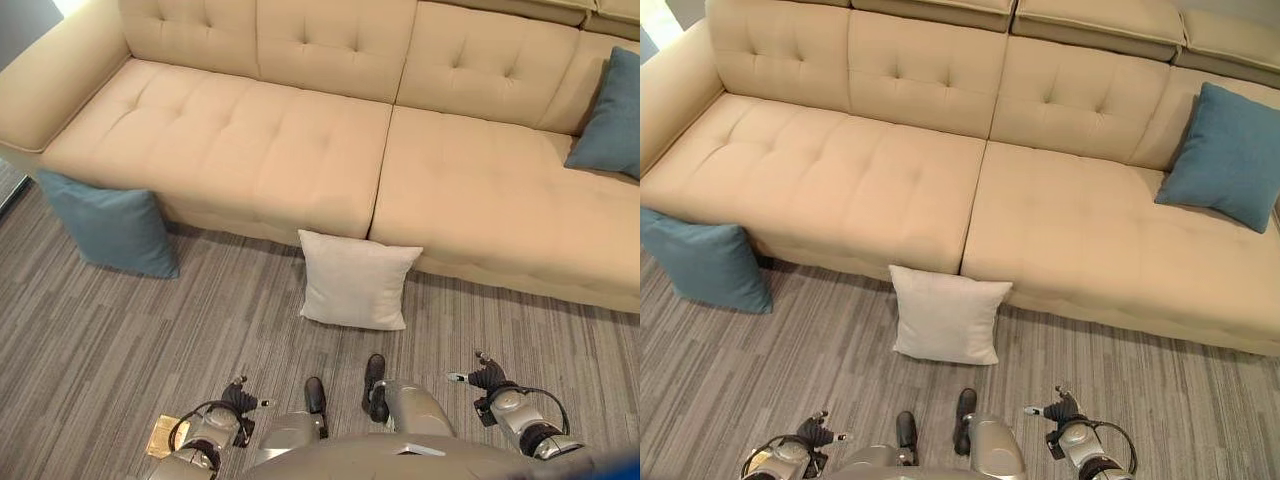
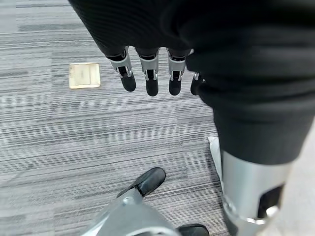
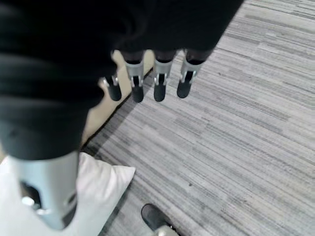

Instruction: Pick up all the scattered cushions and arrange them neatly on the sofa.

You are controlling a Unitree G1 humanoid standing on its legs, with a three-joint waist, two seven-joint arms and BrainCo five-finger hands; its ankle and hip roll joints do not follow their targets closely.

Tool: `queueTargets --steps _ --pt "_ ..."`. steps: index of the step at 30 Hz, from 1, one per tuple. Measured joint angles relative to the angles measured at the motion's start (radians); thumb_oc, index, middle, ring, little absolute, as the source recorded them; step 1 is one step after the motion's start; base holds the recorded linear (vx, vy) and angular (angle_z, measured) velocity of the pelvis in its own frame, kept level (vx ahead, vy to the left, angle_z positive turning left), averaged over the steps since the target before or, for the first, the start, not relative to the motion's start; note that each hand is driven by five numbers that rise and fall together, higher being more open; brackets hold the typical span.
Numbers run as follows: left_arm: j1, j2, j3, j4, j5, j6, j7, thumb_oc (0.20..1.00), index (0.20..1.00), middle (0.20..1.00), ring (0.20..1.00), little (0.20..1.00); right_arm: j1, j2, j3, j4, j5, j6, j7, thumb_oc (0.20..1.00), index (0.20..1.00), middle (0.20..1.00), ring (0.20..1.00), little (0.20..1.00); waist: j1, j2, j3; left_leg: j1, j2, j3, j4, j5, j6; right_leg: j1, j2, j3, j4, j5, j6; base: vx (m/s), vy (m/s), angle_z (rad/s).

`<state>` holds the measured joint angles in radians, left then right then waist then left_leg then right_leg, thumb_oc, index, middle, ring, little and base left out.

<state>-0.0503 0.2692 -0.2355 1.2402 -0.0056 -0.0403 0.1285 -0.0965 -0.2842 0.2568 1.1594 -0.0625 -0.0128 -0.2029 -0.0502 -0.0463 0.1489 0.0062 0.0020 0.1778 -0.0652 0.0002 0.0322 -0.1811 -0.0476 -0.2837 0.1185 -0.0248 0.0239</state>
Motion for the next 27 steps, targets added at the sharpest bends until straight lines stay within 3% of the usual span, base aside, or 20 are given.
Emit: queueTargets --steps 2,4,5,7,8,9,10,11,13,14,15,18,19,20,22,27 --pt "-0.004 -0.023 -0.001 -0.001 0.022 0.0 -0.001 1.0 1.0 1.0 1.0 1.0 0.016 -0.014 -0.001 0.008 0.0 0.0 -0.001 1.0 1.0 1.0 1.0 1.0 0.008 0.019 -0.012 0.01 0.022 -0.013 0.053 -0.016 -0.029 0.088 0.033 -0.024 -0.102 0.03 -0.053 0.1 -0.202 0.27" --pt "-0.041 -0.043 -0.012 -0.001 0.029 -0.002 -0.003 1.0 1.0 1.0 1.0 1.0 0.014 -0.007 -0.007 0.017 0.001 -0.005 -0.001 1.0 1.0 1.0 1.0 1.0 0.002 -0.01 -0.013 -0.118 0.011 -0.029 0.333 -0.036 -0.077 0.147 0.009 -0.025 -0.168 0.026 -0.06 0.07 -0.155 0.37" --pt "-0.049 -0.048 -0.02 -0.007 0.03 -0.007 -0.012 1.0 1.0 1.0 1.0 1.0 0.008 -0.017 -0.004 0.02 0.001 -0.005 -0.003 1.0 1.0 1.0 1.0 1.0 0.013 -0.018 -0.01 -0.19 0.021 -0.034 0.482 -0.043 -0.108 0.17 0.011 -0.021 -0.192 0.042 -0.091 0.08 -0.057 -0.02" --pt "-0.051 -0.053 -0.021 -0.008 0.029 -0.007 -0.014 1.0 1.0 1.0 1.0 1.0 0.003 -0.019 0.001 0.018 0.003 -0.005 -0.006 1.0 1.0 1.0 1.0 1.0 -0.004 -0.015 -0.01 -0.201 0.039 -0.054 0.512 -0.051 -0.119 0.192 0.024 -0.021 -0.205 0.027 -0.119 0.12 0.007 -0.04" --pt "-0.056 -0.053 -0.02 -0.012 0.029 -0.008 -0.014 1.0 1.0 1.0 1.0 1.0 0.006 -0.026 0.0 0.019 0.008 -0.004 -0.006 1.0 1.0 1.0 1.0 1.0 -0.015 -0.023 0.002 -0.199 0.056 -0.048 0.417 -0.05 -0.119 0.193 0.03 -0.024 -0.209 0.025 -0.125 0.16 0.067 0.01" --pt "-0.071 -0.048 -0.021 -0.008 0.03 -0.006 -0.013 1.0 1.0 1.0 1.0 1.0 0.002 -0.03 0.002 0.029 0.01 -0.004 -0.007 1.0 1.0 1.0 1.0 1.0 -0.016 -0.031 0.014 -0.198 0.072 -0.052 0.303 -0.044 -0.116 0.198 0.039 -0.011 -0.209 0.016 -0.113 0.19 0.119 -0.23" --pt "-0.073 -0.042 -0.021 -0.005 0.029 -0.006 -0.013 1.0 1.0 1.0 1.0 1.0 -0.006 -0.03 0.005 0.05 0.01 -0.004 -0.007 1.0 1.0 1.0 1.0 1.0 -0.014 -0.034 0.019 -0.19 0.081 -0.064 0.145 -0.006 -0.118 0.21 0.048 -0.002 -0.209 0.008 -0.099 0.16 0.151 -0.43" --pt "-0.083 -0.041 -0.02 -0.007 0.029 -0.006 -0.013 1.0 1.0 1.0 1.0 1.0 -0.006 -0.033 0.004 0.061 0.01 -0.004 -0.009 1.0 1.0 1.0 1.0 1.0 -0.016 -0.035 0.032 -0.199 0.082 -0.094 0.081 0.036 -0.118 0.232 0.057 0.008 -0.21 0.001 -0.087 0.2 0.218 -0.52" --pt "-0.072 -0.049 -0.019 -0.001 0.028 -0.006 -0.014 1.0 1.0 1.0 1.0 1.0 -0.003 -0.034 0.001 0.08 0.01 -0.004 -0.012 1.0 1.0 1.0 1.0 1.0 -0.016 -0.01 0.03 -0.147 0.068 -0.105 0.066 0.055 -0.1 0.269 0.059 0.052 -0.21 -0.025 -0.05 0.21 0.286 -0.67" --pt "-0.063 -0.05 -0.019 0.002 0.029 -0.004 -0.014 1.0 1.0 1.0 1.0 1.0 0.005 -0.029 0.001 0.081 0.009 -0.004 -0.011 1.0 1.0 1.0 1.0 1.0 -0.018 -0.003 0.026 -0.106 0.048 -0.1 0.032 0.084 -0.06 0.291 0.044 0.064 -0.207 -0.029 -0.04 0.14 0.263 -0.61" --pt "-0.056 -0.046 -0.019 0.001 0.028 -0.001 -0.014 1.0 1.0 1.0 1.0 1.0 0.02 -0.02 0.001 0.081 0.008 -0.002 -0.008 1.0 1.0 1.0 1.0 1.0 -0.013 -0.011 0.022 -0.07 0.021 -0.08 0.0 0.08 -0.042 0.292 0.015 0.08 -0.183 -0.043 -0.017 0.09 0.218 -0.44" --pt "-0.044 -0.031 -0.02 0.0 0.028 0.008 -0.014 1.0 1.0 1.0 1.0 1.0 0.02 0.001 0.0 0.059 0.0 0.0 -0.001 1.0 1.0 1.0 1.0 1.0 -0.009 -0.002 0.021 -0.038 -0.013 -0.042 -0.013 0.071 0.014 0.229 -0.039 0.092 -0.031 -0.093 0.037 0.05 0.165 -0.32" --pt "-0.061 -0.008 -0.02 -0.001 0.028 0.007 -0.013 1.0 1.0 1.0 1.0 1.0 0.016 0.013 0.001 0.041 -0.001 0.0 0.002 1.0 1.0 1.0 1.0 1.0 -0.003 -0.001 0.022 -0.038 -0.026 -0.037 -0.009 0.055 0.035 0.166 -0.067 0.094 0.059 -0.125 0.072 0.05 0.166 -0.31" --pt "-0.069 0.006 -0.02 -0.001 0.028 0.008 -0.013 1.0 1.0 1.0 1.0 1.0 0.003 0.013 0.001 0.036 -0.001 0.0 0.002 1.0 1.0 1.0 1.0 1.0 0.011 -0.001 0.023 -0.034 -0.035 -0.02 -0.007 0.044 0.051 0.119 -0.083 0.11 0.121 -0.113 0.086 0.07 0.151 -0.37" --pt "-0.07 0.019 -0.02 0.0 0.027 0.011 -0.012 1.0 1.0 1.0 1.0 1.0 -0.026 0.011 0.001 0.023 -0.001 0.0 0.001 1.0 1.0 1.0 1.0 1.0 0.009 0.014 0.024 -0.014 -0.038 -0.012 -0.003 0.031 0.059 0.046 -0.101 0.123 0.263 -0.156 0.116 0.07 0.038 -0.19" --pt "-0.045 0.02 -0.02 -0.002 0.027 0.01 -0.012 1.0 1.0 1.0 1.0 1.0 -0.026 0.011 0.013 -0.003 -0.001 0.003 0.001 1.0 1.0 1.0 1.0 1.0 0.039 0.001 0.018 0.012 -0.04 0.007 -0.001 0.008 0.043 0.013 -0.135 0.101 0.124 -0.104 0.11 0.07 -0.045 -0.07"
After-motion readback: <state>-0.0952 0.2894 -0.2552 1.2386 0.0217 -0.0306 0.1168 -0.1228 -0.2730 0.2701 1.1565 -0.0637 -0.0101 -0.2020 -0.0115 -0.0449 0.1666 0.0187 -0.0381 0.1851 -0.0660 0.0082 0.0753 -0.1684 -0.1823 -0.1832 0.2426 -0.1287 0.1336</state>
